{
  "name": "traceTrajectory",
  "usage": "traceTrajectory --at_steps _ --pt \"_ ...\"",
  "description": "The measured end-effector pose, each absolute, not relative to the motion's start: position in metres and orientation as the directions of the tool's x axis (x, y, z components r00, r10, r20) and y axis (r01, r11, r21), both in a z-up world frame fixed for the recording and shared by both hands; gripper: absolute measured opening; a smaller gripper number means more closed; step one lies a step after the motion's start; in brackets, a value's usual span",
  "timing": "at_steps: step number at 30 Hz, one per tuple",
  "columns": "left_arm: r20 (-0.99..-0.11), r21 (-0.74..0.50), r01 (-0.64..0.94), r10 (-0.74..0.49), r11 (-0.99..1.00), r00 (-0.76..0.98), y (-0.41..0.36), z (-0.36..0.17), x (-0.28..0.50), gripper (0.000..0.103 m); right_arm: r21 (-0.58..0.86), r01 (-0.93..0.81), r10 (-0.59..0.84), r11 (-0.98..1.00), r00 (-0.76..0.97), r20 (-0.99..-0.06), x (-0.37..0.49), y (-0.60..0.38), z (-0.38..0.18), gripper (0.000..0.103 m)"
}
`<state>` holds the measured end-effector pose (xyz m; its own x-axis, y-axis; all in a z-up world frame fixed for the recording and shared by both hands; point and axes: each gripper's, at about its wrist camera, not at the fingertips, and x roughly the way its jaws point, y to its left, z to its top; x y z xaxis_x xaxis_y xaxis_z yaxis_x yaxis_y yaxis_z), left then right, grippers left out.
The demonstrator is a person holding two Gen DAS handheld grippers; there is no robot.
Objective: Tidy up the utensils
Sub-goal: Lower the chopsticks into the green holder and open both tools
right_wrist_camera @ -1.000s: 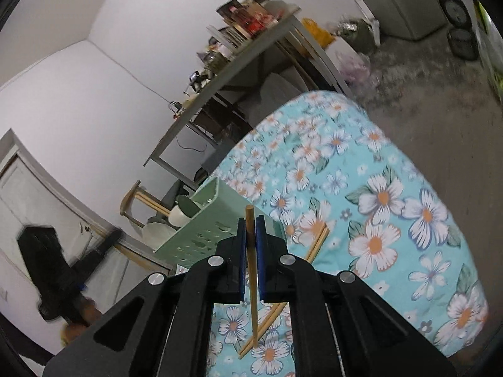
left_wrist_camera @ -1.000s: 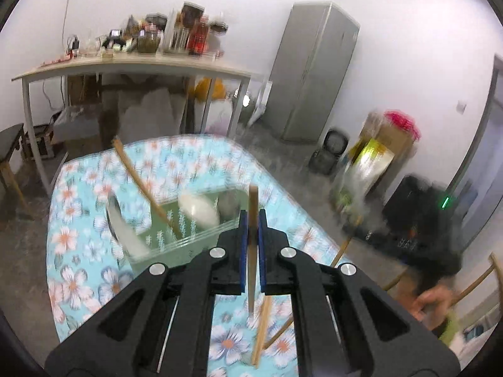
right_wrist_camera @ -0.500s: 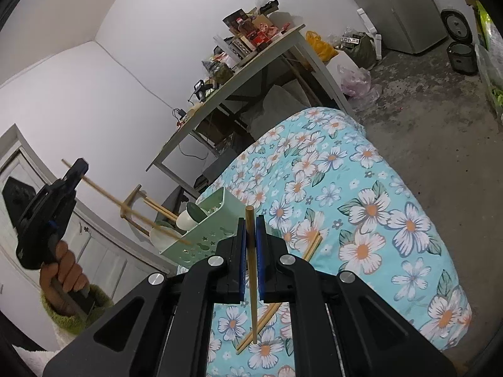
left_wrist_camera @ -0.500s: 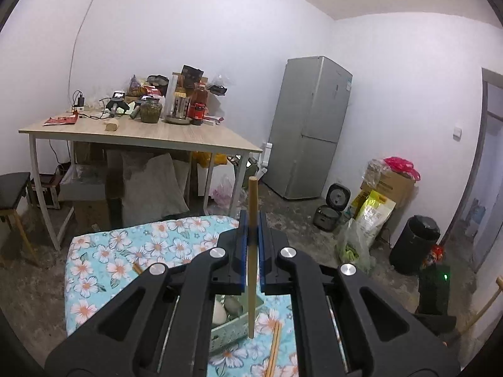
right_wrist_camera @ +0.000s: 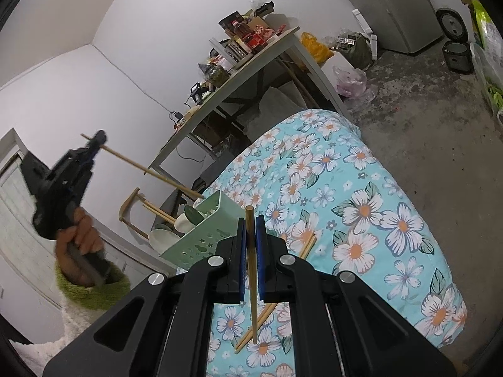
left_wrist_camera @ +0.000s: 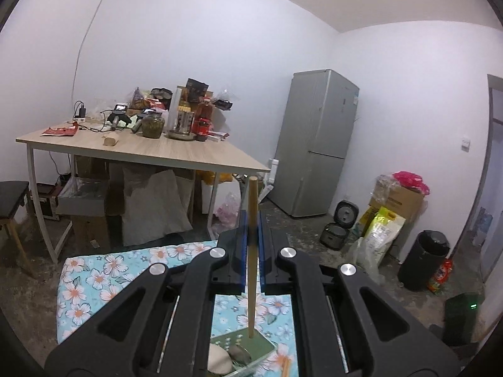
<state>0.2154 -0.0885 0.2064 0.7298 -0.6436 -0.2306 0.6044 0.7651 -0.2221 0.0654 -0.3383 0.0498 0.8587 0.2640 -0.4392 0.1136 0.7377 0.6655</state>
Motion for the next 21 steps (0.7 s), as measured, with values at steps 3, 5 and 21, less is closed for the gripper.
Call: traceTrajectory --at_steps 3,5,21 --pt "-0.274 -0.225 0.581 -0.623 0.782 0.733 -0.097 0.181 0.229 0.005 0.665 0.121 0.261 0.737 0.856 -0.446 0.066 -0.34 0.048 0.006" --pt "-0.317 -0.269 0.572 -0.632 0.775 0.708 -0.098 0.162 0.239 0.005 0.663 0.126 0.259 0.738 0.854 -0.451 0.066 -0.34 0.048 0.006" --pt "-0.317 -0.351 0.571 -0.669 0.742 0.673 -0.055 0.146 0.209 0.045 0.582 0.066 0.215 0.811 0.891 -0.4 0.074 -0.336 0.095 0.006"
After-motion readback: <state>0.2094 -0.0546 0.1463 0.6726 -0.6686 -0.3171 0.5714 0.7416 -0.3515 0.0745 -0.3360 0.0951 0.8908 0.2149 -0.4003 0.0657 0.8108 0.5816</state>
